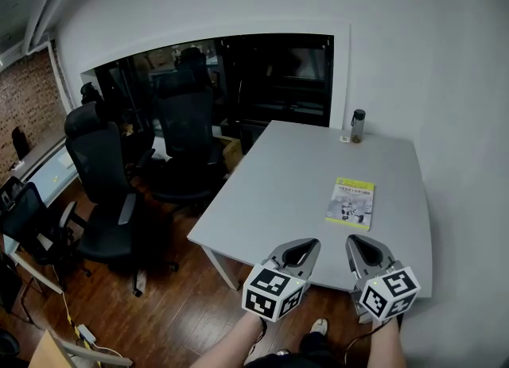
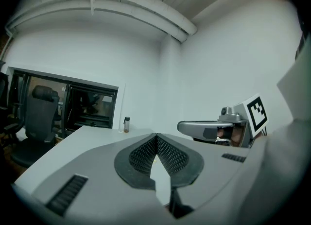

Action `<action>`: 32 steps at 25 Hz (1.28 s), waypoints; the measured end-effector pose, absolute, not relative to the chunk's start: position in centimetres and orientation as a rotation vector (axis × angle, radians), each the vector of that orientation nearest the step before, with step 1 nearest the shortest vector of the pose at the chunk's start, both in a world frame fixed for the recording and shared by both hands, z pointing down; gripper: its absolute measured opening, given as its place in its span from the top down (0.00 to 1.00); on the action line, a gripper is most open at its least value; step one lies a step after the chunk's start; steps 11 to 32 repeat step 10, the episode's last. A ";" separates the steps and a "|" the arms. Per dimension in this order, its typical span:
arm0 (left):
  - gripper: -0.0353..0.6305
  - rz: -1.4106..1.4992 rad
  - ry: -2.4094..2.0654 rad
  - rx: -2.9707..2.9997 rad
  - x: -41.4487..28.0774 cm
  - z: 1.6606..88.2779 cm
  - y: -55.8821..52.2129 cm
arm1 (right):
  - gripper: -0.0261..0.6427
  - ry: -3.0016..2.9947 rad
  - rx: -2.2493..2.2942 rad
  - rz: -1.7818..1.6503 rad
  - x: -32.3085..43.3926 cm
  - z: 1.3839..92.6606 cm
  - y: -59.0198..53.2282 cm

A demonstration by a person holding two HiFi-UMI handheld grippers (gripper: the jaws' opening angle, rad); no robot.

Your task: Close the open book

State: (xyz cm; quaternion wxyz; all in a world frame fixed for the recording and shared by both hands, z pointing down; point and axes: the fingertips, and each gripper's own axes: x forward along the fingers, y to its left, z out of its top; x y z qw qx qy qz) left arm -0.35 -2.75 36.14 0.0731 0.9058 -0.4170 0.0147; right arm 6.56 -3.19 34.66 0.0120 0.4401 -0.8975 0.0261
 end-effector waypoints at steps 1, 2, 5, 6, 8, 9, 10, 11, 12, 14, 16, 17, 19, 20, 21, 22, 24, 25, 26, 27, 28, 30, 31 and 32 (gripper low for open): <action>0.94 0.045 -1.250 2.721 -0.4 36.3 -2.6 | 0.95 -2.799 1.372 0.078 6.5 34.6 -3.1; 0.94 0.047 -1.248 2.722 -0.4 36.3 -2.5 | 0.95 -2.800 1.371 0.074 6.4 34.6 -3.0; 0.94 0.049 -1.239 2.729 -0.3 36.2 -2.2 | 0.95 -2.800 1.365 0.062 6.3 34.4 -2.6; 0.94 0.049 -1.236 2.731 -0.3 36.1 -2.1 | 0.95 -2.800 1.365 0.062 6.3 34.3 -2.5; 0.94 0.050 -1.234 2.734 -0.3 36.1 -1.9 | 0.95 -2.801 1.364 0.064 6.2 34.4 -2.3; 0.94 0.051 -1.233 2.735 -0.3 36.1 -1.8 | 0.95 -2.801 1.364 0.064 6.1 34.4 -2.2; 0.94 0.052 -1.232 2.736 -0.4 36.2 -1.8 | 0.95 -2.801 1.363 0.065 6.1 34.4 -2.1; 0.94 0.052 -1.232 2.736 -0.4 36.2 -1.8 | 0.95 -2.801 1.363 0.065 6.1 34.4 -2.1; 0.94 0.052 -1.232 2.736 -0.4 36.2 -1.8 | 0.95 -2.801 1.363 0.065 6.1 34.4 -2.1; 0.94 0.052 -1.232 2.736 -0.4 36.2 -1.8 | 0.95 -2.801 1.363 0.065 6.1 34.4 -2.1; 0.94 0.052 -1.232 2.736 -0.4 36.2 -1.8 | 0.95 -2.801 1.363 0.065 6.1 34.4 -2.1; 0.94 0.052 -1.232 2.736 -0.4 36.2 -1.8 | 0.95 -2.801 1.363 0.065 6.1 34.4 -2.1; 0.94 0.052 -1.232 2.736 -0.4 36.2 -1.8 | 0.95 -2.801 1.363 0.065 6.1 34.4 -2.1; 0.94 0.052 -1.232 2.736 -0.4 36.2 -1.8 | 0.95 -2.801 1.363 0.065 6.1 34.4 -2.1; 0.94 0.052 -1.232 2.736 -0.4 36.2 -1.8 | 0.95 -2.801 1.363 0.065 6.1 34.4 -2.1; 0.94 0.052 -1.232 2.736 -0.4 36.2 -1.8 | 0.95 -2.801 1.363 0.065 6.1 34.4 -2.1; 0.94 0.052 -1.232 2.736 -0.4 36.2 -1.8 | 0.95 -2.801 1.363 0.065 6.1 34.4 -2.1; 0.94 0.052 -1.232 2.736 -0.4 36.2 -1.8 | 0.95 -2.801 1.363 0.065 6.1 34.4 -2.1; 0.94 0.052 -1.232 2.736 -0.4 36.2 -1.8 | 0.95 -2.801 1.363 0.065 6.1 34.4 -2.1; 0.94 0.052 -1.232 2.736 -0.4 36.2 -1.8 | 0.95 -2.801 1.363 0.065 6.1 34.4 -2.1; 0.94 0.052 -1.232 2.736 -0.4 36.2 -1.8 | 0.95 -2.801 1.363 0.065 6.1 34.4 -2.1; 0.94 0.052 -1.232 2.736 -0.4 36.2 -1.8 | 0.95 -2.801 1.363 0.065 6.1 34.4 -2.1; 0.94 0.052 -1.232 2.736 -0.4 36.2 -1.8 | 0.95 -2.801 1.363 0.065 6.1 34.4 -2.1; 0.94 0.052 -1.232 2.736 -0.4 36.2 -1.8 | 0.95 -2.801 1.363 0.065 6.1 34.4 -2.1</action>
